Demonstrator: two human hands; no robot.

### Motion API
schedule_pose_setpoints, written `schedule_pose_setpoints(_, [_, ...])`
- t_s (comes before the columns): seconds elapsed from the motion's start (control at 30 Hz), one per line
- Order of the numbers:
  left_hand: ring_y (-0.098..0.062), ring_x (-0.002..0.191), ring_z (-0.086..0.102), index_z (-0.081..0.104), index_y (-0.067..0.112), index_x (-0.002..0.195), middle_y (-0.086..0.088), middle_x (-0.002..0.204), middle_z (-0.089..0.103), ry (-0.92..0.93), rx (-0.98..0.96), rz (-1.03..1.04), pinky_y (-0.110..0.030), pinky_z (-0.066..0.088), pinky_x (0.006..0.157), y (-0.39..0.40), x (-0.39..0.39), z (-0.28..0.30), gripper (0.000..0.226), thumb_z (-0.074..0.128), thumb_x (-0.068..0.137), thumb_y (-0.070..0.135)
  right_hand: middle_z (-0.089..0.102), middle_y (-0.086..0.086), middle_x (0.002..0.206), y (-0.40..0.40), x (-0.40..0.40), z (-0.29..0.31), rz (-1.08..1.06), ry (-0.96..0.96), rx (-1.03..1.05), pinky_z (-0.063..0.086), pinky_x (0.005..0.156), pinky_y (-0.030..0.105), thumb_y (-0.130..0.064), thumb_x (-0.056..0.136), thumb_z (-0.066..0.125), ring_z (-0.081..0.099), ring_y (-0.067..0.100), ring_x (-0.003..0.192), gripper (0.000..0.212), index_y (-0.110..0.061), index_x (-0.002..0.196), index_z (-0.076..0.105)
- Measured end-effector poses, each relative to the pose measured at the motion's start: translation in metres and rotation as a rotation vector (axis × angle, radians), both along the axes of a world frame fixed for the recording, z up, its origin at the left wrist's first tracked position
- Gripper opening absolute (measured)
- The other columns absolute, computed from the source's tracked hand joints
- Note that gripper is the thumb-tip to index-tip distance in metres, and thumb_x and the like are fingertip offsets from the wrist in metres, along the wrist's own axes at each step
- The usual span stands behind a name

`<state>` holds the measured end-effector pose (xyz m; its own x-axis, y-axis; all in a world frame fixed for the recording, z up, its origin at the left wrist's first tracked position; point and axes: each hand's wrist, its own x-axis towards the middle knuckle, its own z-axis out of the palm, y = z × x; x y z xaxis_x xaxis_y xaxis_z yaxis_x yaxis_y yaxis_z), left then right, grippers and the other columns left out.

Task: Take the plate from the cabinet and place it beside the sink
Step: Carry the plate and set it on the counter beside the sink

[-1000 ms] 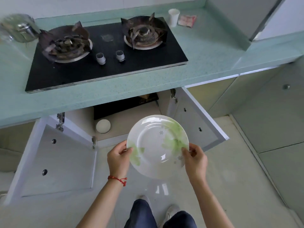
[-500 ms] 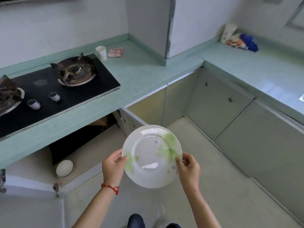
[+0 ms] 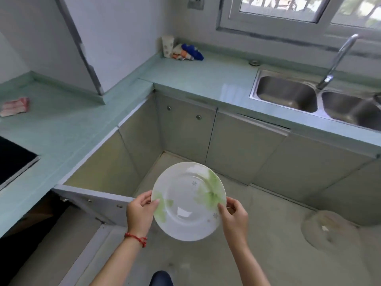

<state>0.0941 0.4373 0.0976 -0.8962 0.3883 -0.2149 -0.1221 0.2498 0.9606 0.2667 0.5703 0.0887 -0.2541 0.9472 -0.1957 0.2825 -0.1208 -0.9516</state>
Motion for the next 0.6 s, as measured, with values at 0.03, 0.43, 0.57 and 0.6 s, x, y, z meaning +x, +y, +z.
schedule_pose_setpoints(0.03, [-0.021, 0.081, 0.064, 0.064, -0.001, 0.104, -0.010, 0.093, 0.068, -0.008, 0.004, -0.044, -0.004, 0.050, 0.056, 0.010, -0.002, -0.001, 0.031, 0.064, 0.074, -0.010, 0.067, -0.005, 0.082, 0.004, 0.004, 0.001, -0.038, -0.004, 0.000, 0.045, 0.056, 0.008, -0.006, 0.080, 0.064, 0.061, 0.007, 0.073, 0.015, -0.015, 0.092, 0.064])
schedule_pose_setpoints(0.43, [-0.018, 0.074, 0.062, 0.063, -0.004, 0.102, -0.009, 0.088, 0.066, -0.036, 0.016, -0.303, -0.004, 0.050, 0.056, 0.111, -0.034, -0.007, 0.030, 0.061, 0.074, -0.014, 0.067, -0.008, 0.083, 0.051, -0.002, 0.000, -0.319, -0.017, -0.003, 0.044, 0.055, 0.005, -0.010, 0.080, 0.065, 0.061, 0.004, 0.074, 0.015, -0.018, 0.092, 0.064])
schedule_pose_setpoints(0.57, [-0.018, 0.074, 0.062, 0.063, -0.004, 0.102, -0.010, 0.089, 0.066, -0.036, 0.025, -0.320, -0.004, 0.050, 0.056, 0.143, -0.045, -0.006, 0.030, 0.061, 0.074, -0.015, 0.067, -0.008, 0.081, 0.075, -0.012, -0.001, -0.355, -0.014, -0.016, 0.044, 0.056, 0.013, -0.010, 0.080, 0.064, 0.061, 0.003, 0.072, 0.015, -0.018, 0.092, 0.064])
schedule_pose_setpoints(0.6, [-0.018, 0.074, 0.062, 0.064, -0.003, 0.101, -0.010, 0.089, 0.066, -0.035, 0.028, -0.322, -0.004, 0.050, 0.055, 0.152, -0.047, -0.006, 0.030, 0.061, 0.073, -0.015, 0.067, -0.008, 0.080, 0.084, -0.014, -0.001, -0.356, -0.012, -0.013, 0.044, 0.057, 0.013, -0.010, 0.080, 0.064, 0.061, 0.003, 0.072, 0.014, -0.019, 0.091, 0.064])
